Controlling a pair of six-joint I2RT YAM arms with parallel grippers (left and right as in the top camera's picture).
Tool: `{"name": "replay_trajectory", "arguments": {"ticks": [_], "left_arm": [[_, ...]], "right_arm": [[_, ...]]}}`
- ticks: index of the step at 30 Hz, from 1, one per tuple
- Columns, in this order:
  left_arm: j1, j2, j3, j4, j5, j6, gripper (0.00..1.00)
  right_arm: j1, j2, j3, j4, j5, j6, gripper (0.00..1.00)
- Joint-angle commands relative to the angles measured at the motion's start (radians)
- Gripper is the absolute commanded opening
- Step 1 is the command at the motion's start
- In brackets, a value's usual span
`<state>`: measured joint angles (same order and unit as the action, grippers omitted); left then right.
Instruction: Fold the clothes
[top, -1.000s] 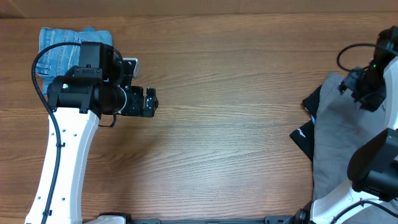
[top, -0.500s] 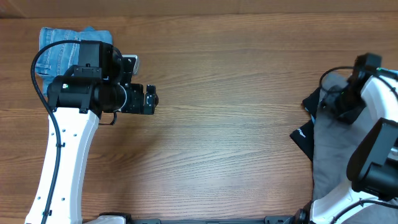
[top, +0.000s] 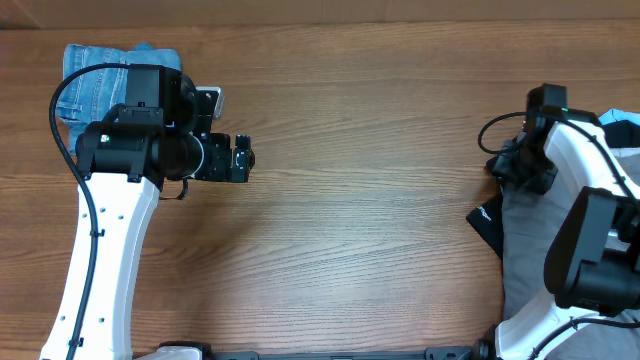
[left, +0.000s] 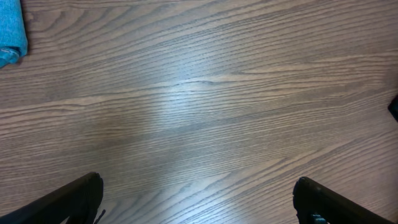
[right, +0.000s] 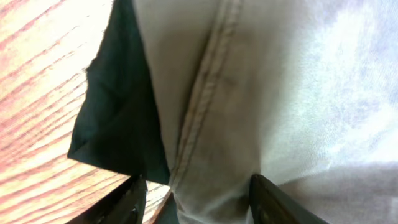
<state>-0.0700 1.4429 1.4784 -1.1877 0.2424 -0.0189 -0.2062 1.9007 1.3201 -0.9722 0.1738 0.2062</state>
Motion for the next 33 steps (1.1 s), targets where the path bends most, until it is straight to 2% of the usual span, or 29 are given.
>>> {"name": "replay_trajectory", "arguments": {"ticks": [1, 7, 9, 12, 18, 19, 21, 22, 29, 33], "left_arm": [[0.004, -0.001, 0.024, 0.003, -0.006, 0.023, 1.0], [0.004, -0.001, 0.024, 0.002, -0.006, 0.023, 1.0], [0.004, -0.001, 0.024, -0.002, -0.005, 0.023, 1.0], [0.004, -0.001, 0.024, -0.01, -0.005, 0.023, 1.0], [0.004, -0.001, 0.024, -0.012, -0.005, 0.023, 1.0], [0.004, -0.001, 0.024, -0.013, -0.005, 0.023, 1.0], [0.004, -0.001, 0.024, -0.013, -0.005, 0.023, 1.0], [0.004, -0.001, 0.024, -0.012, -0.005, 0.023, 1.0], [0.004, -0.001, 0.024, -0.007, -0.005, 0.023, 1.0], [0.004, -0.001, 0.024, -0.004, -0.005, 0.023, 1.0]], "right_arm": [[0.026, -0.032, 0.02, 0.002, 0.109, 0.003, 0.57], [0.026, -0.01, 0.02, -0.005, 0.154, 0.003, 0.55], [0.026, 0.005, 0.02, -0.018, 0.2, 0.012, 0.5], [0.026, 0.007, 0.02, -0.029, 0.219, 0.037, 0.36], [0.026, 0.006, 0.035, -0.055, 0.219, 0.056, 0.26], [0.026, 0.006, 0.041, -0.059, 0.218, 0.056, 0.27], [0.026, 0.006, 0.056, -0.071, 0.213, 0.055, 0.53], [0.027, 0.006, 0.062, -0.073, 0.197, 0.053, 0.55], [0.091, 0.006, 0.103, -0.053, 0.167, -0.06, 0.57], [0.111, 0.025, 0.102, -0.036, 0.215, -0.056, 0.52]]}}
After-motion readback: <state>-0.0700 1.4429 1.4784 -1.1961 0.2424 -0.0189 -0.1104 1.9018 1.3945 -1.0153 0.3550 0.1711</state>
